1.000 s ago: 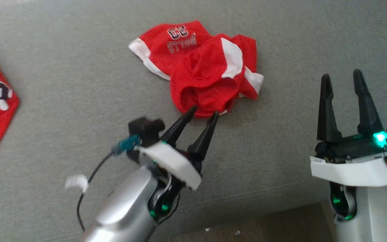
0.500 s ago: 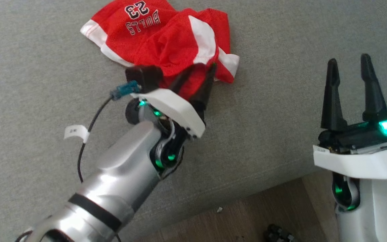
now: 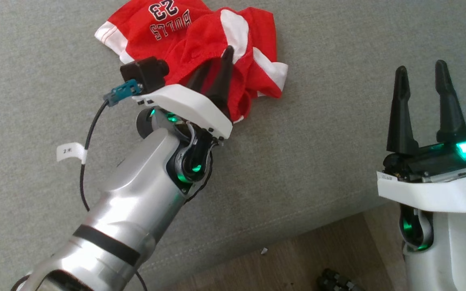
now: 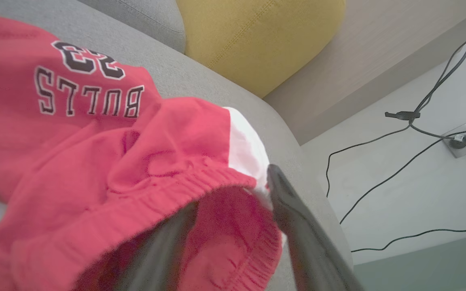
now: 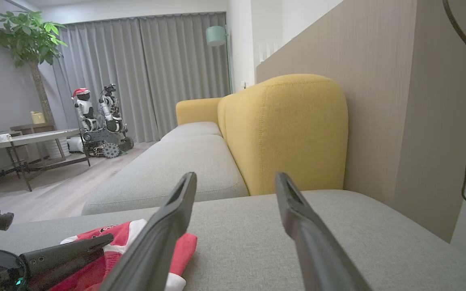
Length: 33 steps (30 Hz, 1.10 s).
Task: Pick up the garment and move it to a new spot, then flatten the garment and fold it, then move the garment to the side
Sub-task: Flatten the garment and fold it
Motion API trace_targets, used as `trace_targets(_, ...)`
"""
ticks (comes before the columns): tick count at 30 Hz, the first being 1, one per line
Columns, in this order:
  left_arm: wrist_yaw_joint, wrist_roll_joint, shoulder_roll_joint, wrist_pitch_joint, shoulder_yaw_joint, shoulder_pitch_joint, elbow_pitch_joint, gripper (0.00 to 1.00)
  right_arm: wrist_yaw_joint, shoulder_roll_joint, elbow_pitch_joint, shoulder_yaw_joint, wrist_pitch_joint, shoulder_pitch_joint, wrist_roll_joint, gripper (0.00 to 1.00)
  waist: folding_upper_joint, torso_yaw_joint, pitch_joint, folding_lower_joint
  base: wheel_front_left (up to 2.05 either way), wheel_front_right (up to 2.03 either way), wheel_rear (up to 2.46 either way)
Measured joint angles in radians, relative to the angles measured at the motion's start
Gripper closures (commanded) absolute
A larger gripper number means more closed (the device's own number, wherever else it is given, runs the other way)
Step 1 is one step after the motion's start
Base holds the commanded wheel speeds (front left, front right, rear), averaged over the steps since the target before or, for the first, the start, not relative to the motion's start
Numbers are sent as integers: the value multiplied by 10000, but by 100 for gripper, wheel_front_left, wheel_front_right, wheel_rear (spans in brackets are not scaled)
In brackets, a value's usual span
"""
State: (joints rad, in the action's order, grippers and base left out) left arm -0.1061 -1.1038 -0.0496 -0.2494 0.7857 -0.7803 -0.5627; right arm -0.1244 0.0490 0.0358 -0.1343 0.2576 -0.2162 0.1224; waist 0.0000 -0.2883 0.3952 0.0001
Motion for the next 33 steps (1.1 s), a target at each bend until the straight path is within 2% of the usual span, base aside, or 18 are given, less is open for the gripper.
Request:
trace_targets(2, 0, 0, 4, 0, -33, 25, 73, 93, 0, 0, -29, -15, 0, 0, 0, 0, 0, 20, -30, 0, 0, 0, 0)
trace_targets(3, 4, -6, 6, -2, -40, 52, 81, 100, 0, 0, -44, -21, 2, 0, 0, 0, 0, 29, -46, 0, 0, 0, 0)
trace_targets(6, 21, -169, 4, -2, 54, 200, 96, 100, 0, 0, -46, -21, 2, 0, 0, 0, 0, 55, -93, 0, 0, 0, 0)
trace_targets(8, 109, -376, 4, -2, 217, 256, 113, 94, 0, 0, -48, -15, 0, 0, 2, 0, 0, 73, -115, 0, 0, 0, 0)
trace_targets(9, 132, -433, 4, -2, 347, 255, 121, 100, 0, 0, -58, -8, 0, 0, 61, 0, 0, 79, -121, 0, 0, 0, 0)
trace_targets(20, 683, -48, 4, -2, 838, -27, 259, 100, 0, 0, -198, 23, 0, 0, 159, 0, 0, 232, -419, 0, 0, 0, 0)
trace_targets(25, 1091, -151, 4, 33, 1367, -1383, 234, 100, 0, 0, -224, -84, 0, 1, 301, 0, 0, 105, -821, 0, 0, 0, 0)
trace_targets(33, 1616, -614, 2, 813, 1557, -3711, 819, 100, 0, 0, -261, 127, 2, 232, 397, 0, 0, -4, -1681, -1, 0, 0, 0)
